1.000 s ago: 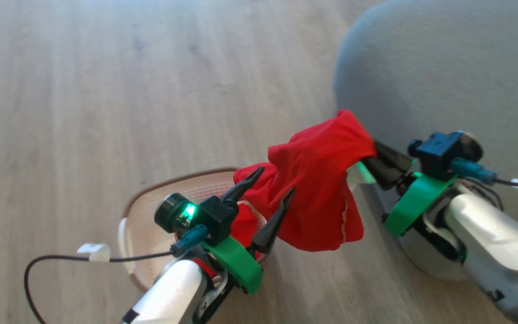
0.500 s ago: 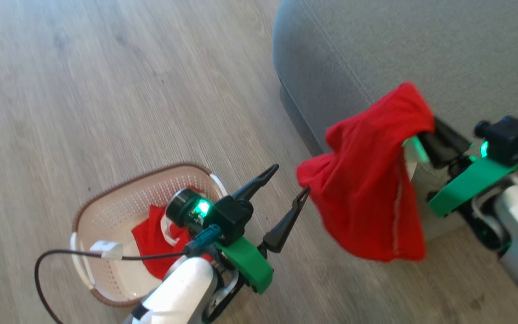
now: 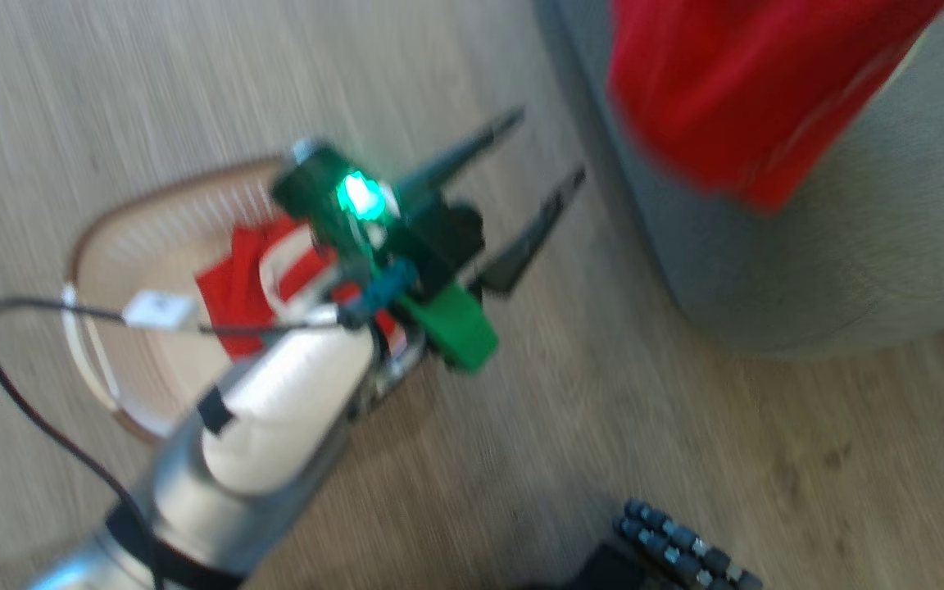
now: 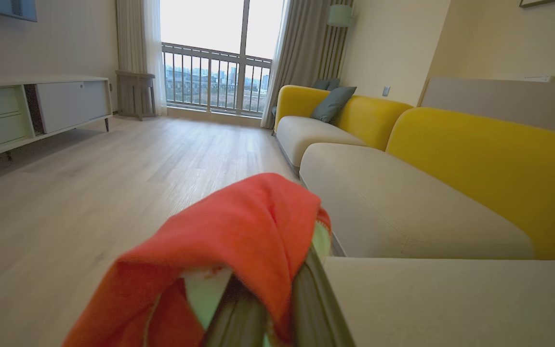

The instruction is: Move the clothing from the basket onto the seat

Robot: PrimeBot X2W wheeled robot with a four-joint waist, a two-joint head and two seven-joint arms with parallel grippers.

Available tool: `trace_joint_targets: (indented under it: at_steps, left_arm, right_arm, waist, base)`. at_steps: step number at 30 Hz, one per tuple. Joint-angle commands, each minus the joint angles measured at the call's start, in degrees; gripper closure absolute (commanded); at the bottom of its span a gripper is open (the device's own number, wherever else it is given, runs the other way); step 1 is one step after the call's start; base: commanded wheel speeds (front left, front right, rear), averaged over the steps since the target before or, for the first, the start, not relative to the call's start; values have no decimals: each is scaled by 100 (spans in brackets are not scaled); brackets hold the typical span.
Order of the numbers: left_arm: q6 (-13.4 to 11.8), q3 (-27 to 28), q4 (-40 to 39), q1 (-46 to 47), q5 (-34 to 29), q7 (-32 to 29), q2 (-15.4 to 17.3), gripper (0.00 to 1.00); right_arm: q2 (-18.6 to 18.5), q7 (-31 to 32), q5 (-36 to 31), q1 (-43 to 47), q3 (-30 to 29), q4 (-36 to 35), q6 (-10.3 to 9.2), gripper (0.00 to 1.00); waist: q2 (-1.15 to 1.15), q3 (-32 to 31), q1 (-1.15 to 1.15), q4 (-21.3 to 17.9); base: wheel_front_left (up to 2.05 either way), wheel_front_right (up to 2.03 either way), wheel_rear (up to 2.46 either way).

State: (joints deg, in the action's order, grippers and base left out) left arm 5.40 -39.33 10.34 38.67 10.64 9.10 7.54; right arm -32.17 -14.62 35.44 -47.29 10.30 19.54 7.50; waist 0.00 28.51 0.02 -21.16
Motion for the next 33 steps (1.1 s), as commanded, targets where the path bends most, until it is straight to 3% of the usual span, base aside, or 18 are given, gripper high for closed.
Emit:
trace_joint_targets:
  at_steps: [1, 6, 13, 16, 19, 20, 22, 23, 24, 29, 33]
  left_arm:
    - [31, 164, -228, 262, -69, -48, 86, 0]
    - [72, 155, -318, 753, -217, -132, 231, 0]
    - [86, 117, -545, 1120, -304, -279, 276, 0]
    - [79, 86, -687, 1188, -323, -378, 275, 0]
    - [50, 89, -751, 1162, -308, -456, 318, 0]
    - [26, 100, -749, 1131, -304, -478, 345, 0]
    - [-25, 112, -752, 1052, -293, -501, 390, 0]
    - [-42, 114, -757, 1010, -283, -505, 409, 0]
    - [-57, 115, -760, 970, -275, -498, 432, 0]
    - [-137, 162, -661, 711, -157, -389, 522, 0]
    - [-173, 176, -459, 455, 15, -165, 488, 0]
  right_arm:
    - [-262, -38, 105, -275, -240, 7, -1, 100]
    - [-943, -38, 269, -1184, -1193, 715, -1, 100]
    - [-1935, 47, 258, -2015, -1932, 1858, -1, 100]
    - [-1886, 82, 163, -2097, -2077, 2425, -1, 100]
    - [-1424, 55, -21, -2027, -1925, 2937, -1, 100]
    - [-1223, 37, -66, -2028, -1873, 3077, -1, 96]
    - [-894, 6, -123, -2069, -1790, 3286, -1, 53]
    - [-779, -6, -157, -2099, -1750, 3364, -1, 13]
    - [-680, -14, -187, -2125, -1698, 3430, -1, 0]
    - [-460, -34, -389, -2080, -1354, 3468, -1, 0]
    - [-504, -36, -480, -1628, -1000, 3143, -1, 0]
  waist:
    - [0, 1087, -2, 235]
    - [0, 1714, -2, 293]
    - [0, 2214, -2, 357]
    - [0, 2420, -2, 380]
    - [0, 2559, -2, 387]
    - [0, 2581, -2, 378]
    - [0, 2591, -2, 357]
    - [0, 2583, -2, 346]
    - [0, 2559, -2, 333]
    - [0, 2154, -2, 233]
    - [0, 1592, -2, 238]
  base:
    - [0, 0, 0]
    - [0, 0, 0]
    - [0, 0, 0]
    - [0, 0, 0]
    - [0, 0, 0]
    - [0, 0, 0]
    - [0, 0, 0]
    - [0, 0, 0]
    - [0, 0, 0]
    - [0, 0, 0]
    - [0, 0, 0]
